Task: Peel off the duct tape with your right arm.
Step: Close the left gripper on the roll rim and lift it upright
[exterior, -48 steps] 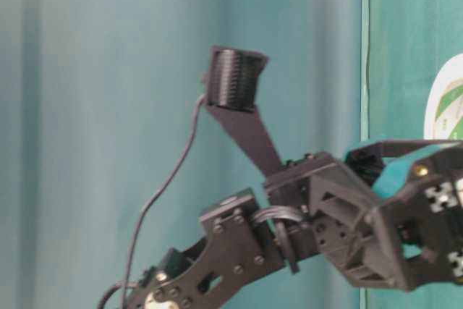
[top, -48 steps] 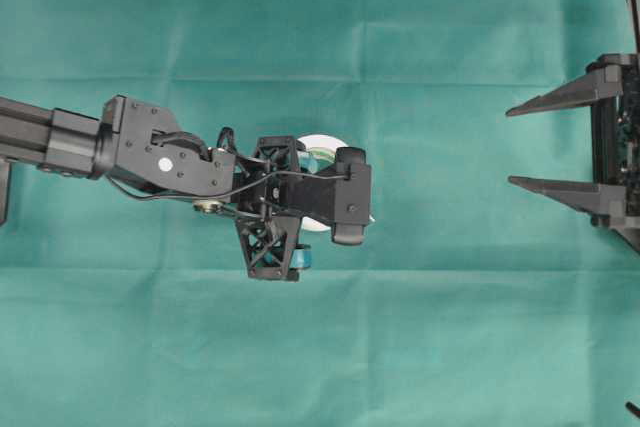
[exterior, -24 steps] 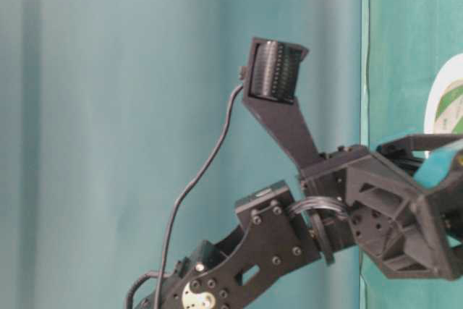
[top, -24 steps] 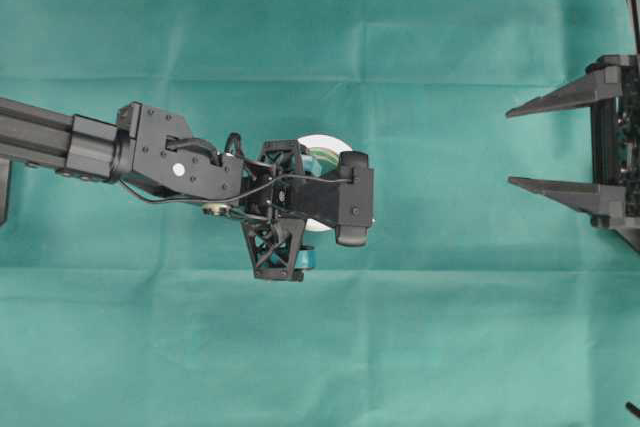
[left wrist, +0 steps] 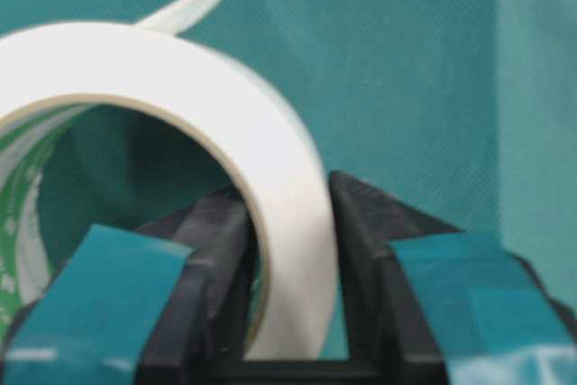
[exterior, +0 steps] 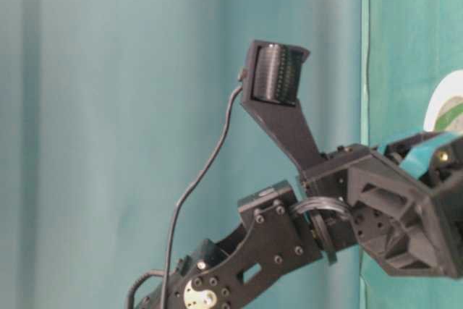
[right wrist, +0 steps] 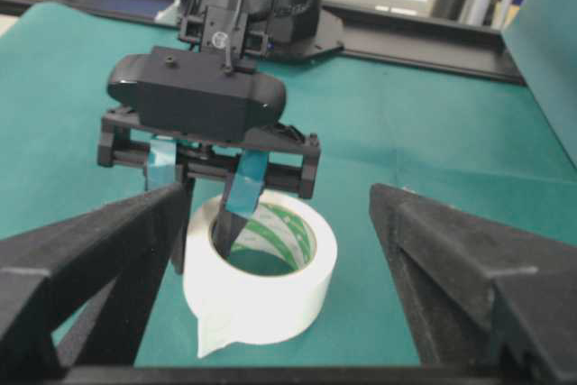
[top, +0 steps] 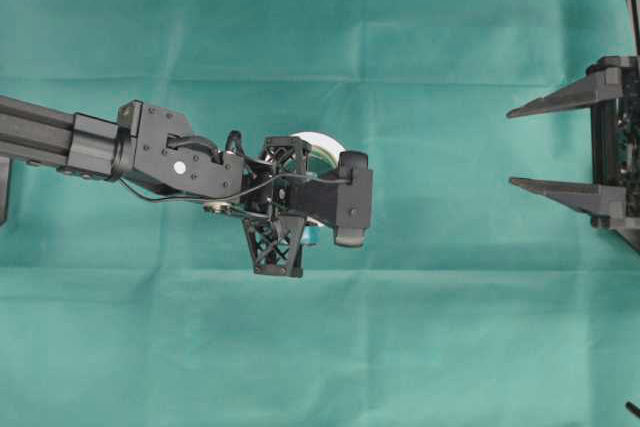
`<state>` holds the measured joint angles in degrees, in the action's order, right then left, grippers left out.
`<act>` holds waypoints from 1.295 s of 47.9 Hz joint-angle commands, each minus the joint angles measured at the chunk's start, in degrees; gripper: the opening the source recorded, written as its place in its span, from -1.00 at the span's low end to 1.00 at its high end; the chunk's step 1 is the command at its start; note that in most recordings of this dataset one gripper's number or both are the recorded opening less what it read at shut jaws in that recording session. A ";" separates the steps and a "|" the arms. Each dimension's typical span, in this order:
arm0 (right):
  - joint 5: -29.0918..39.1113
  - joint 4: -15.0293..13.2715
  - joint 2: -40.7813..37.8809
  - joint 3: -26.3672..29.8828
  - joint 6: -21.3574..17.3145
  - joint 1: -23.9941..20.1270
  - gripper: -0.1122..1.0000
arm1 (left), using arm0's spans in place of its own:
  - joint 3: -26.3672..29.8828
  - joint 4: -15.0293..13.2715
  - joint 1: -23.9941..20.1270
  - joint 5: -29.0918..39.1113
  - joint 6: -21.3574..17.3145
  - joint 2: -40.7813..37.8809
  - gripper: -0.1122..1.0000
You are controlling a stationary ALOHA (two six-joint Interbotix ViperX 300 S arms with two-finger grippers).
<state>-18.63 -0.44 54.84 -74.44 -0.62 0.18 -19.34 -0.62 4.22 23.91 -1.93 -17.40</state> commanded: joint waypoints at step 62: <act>-0.53 0.00 -0.26 1.76 -0.18 0.09 0.51 | 12.22 0.00 0.44 17.75 -2.55 14.77 -0.44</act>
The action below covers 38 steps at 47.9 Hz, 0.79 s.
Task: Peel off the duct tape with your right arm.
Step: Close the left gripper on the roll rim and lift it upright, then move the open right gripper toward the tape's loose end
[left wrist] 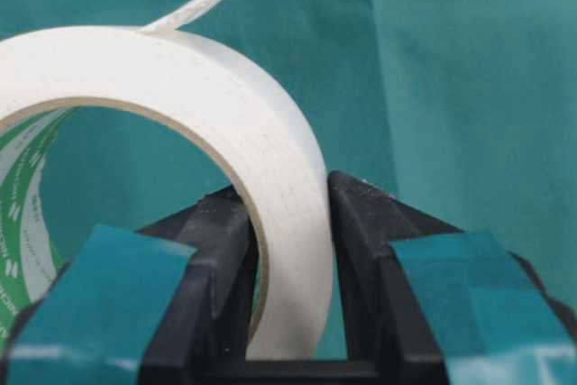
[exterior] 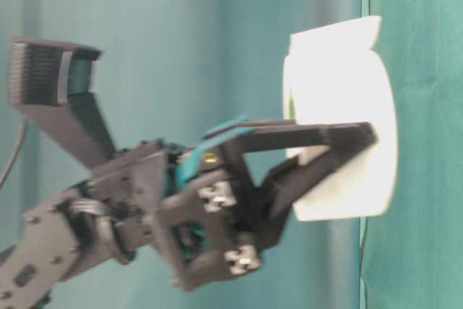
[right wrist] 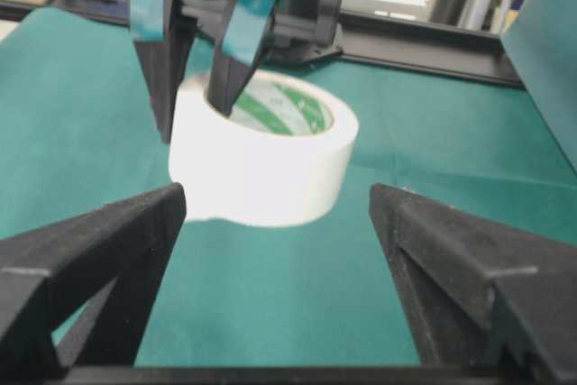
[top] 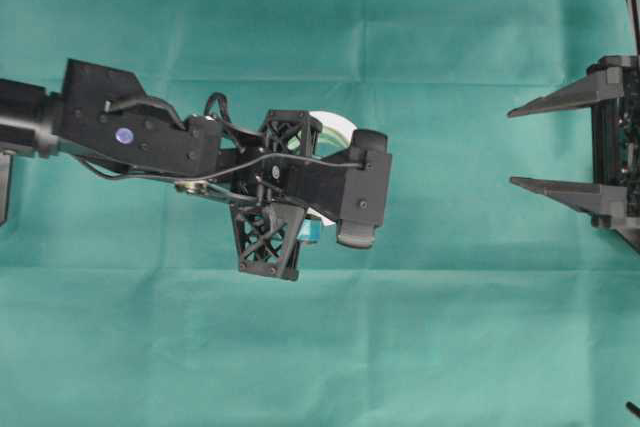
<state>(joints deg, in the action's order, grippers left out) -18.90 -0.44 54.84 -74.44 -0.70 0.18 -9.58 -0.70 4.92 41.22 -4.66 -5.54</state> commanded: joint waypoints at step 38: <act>-0.35 0.53 -12.39 8.09 -0.53 -0.62 0.50 | 5.71 0.09 -3.43 3.78 3.08 3.96 -0.44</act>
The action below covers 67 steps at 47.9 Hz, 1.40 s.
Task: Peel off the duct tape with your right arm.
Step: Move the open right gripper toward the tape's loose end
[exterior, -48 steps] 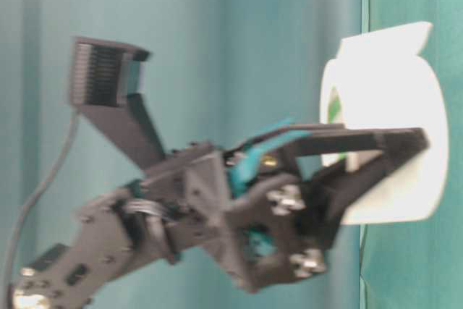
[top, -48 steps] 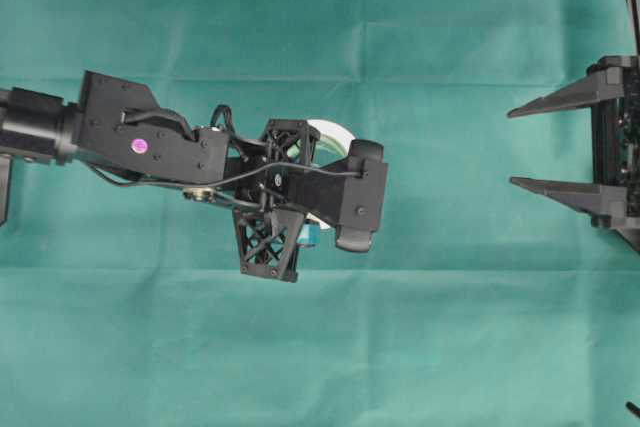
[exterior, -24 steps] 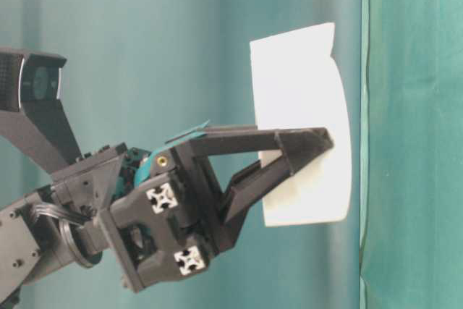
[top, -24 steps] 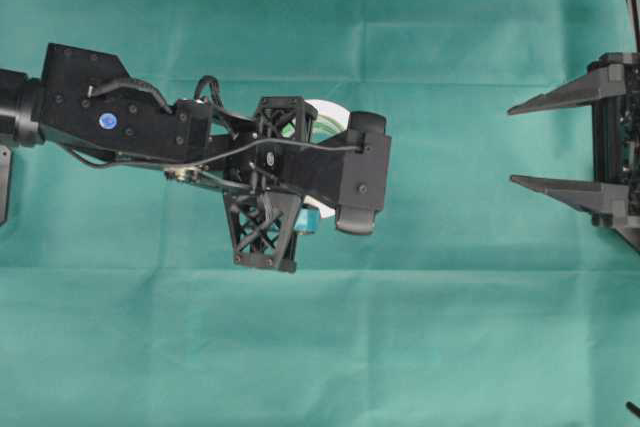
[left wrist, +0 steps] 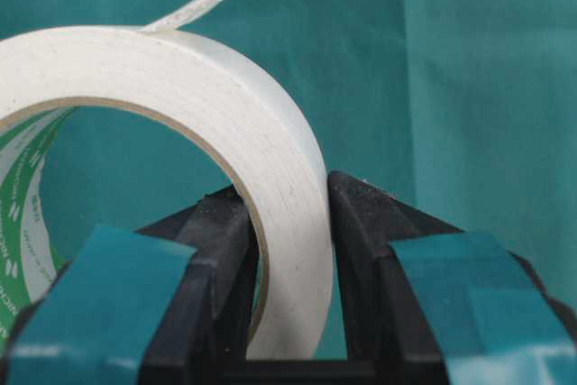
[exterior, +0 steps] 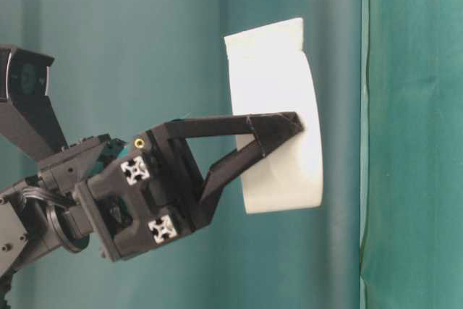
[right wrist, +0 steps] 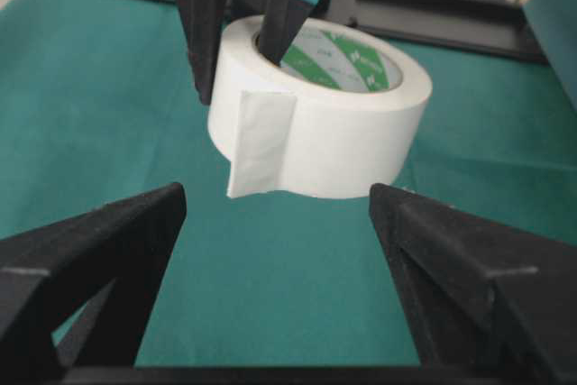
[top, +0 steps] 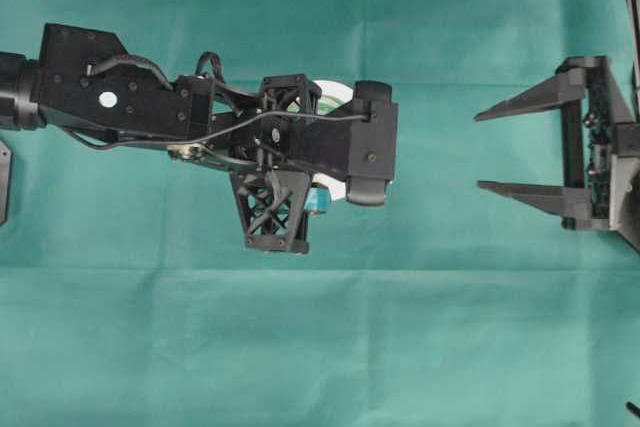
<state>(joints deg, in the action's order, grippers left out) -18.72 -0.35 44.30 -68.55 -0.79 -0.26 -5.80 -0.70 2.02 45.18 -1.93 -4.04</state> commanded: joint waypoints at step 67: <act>-5.36 0.44 -25.40 14.50 -1.67 3.87 0.50 | 2.55 0.09 -1.14 0.62 3.87 2.11 -0.44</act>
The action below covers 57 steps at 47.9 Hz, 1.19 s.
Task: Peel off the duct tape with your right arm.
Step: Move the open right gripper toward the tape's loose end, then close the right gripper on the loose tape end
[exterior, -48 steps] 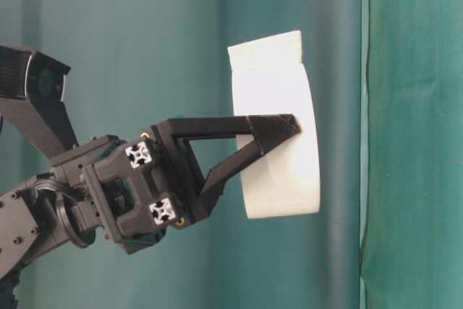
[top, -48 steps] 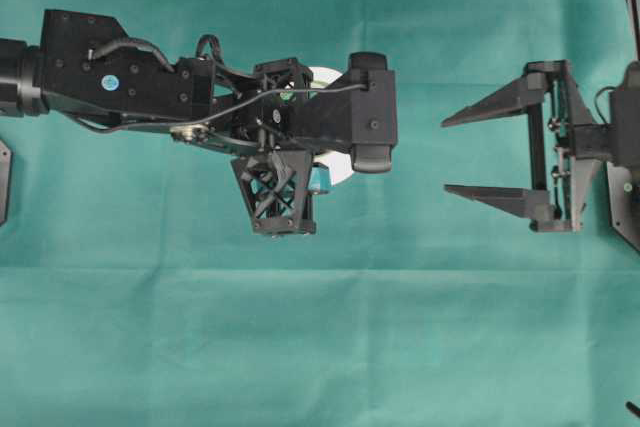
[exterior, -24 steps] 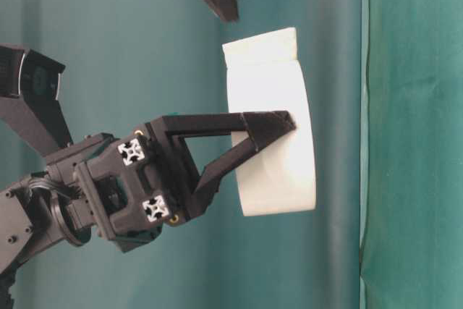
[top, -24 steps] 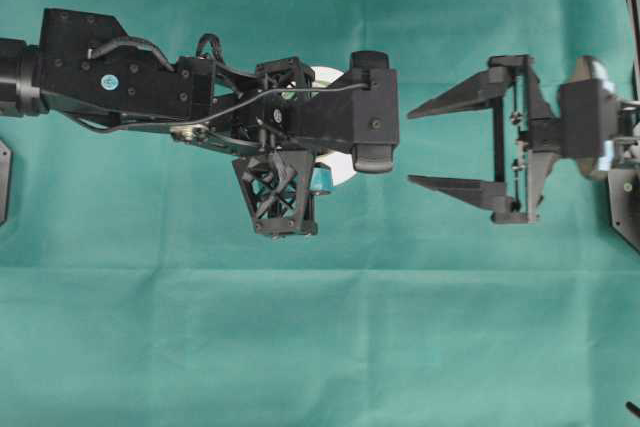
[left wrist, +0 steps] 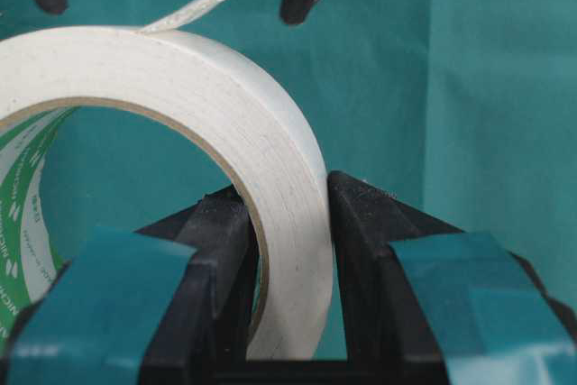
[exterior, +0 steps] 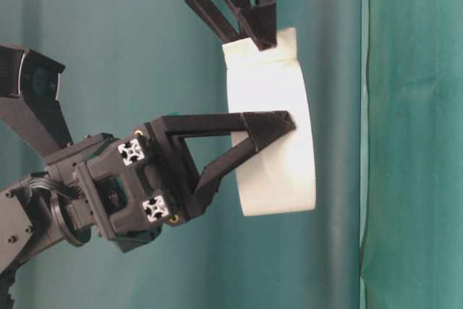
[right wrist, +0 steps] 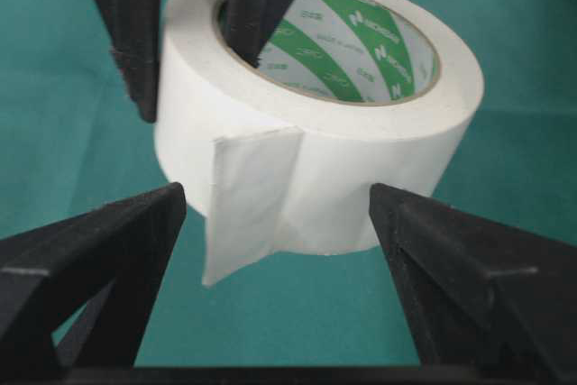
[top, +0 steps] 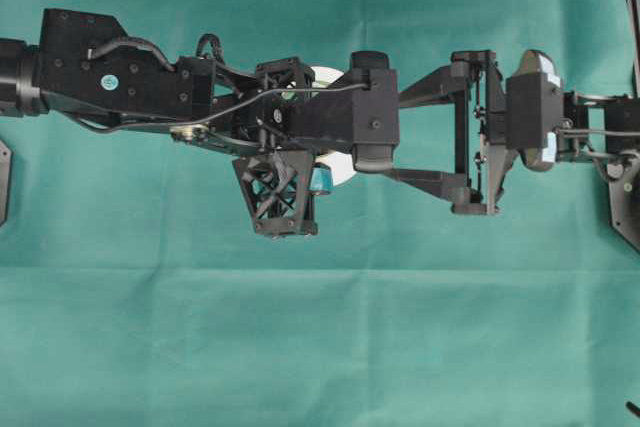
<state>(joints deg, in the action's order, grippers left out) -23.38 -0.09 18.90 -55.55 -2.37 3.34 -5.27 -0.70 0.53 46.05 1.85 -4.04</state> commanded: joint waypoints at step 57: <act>-0.88 0.62 0.00 0.09 -1.05 1.32 -0.02 | 1.85 0.09 0.79 -0.09 -0.09 2.11 -0.44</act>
<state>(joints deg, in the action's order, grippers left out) -23.47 0.53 18.54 -55.99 -3.25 5.27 -5.27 -0.70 1.67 46.23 1.85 -4.04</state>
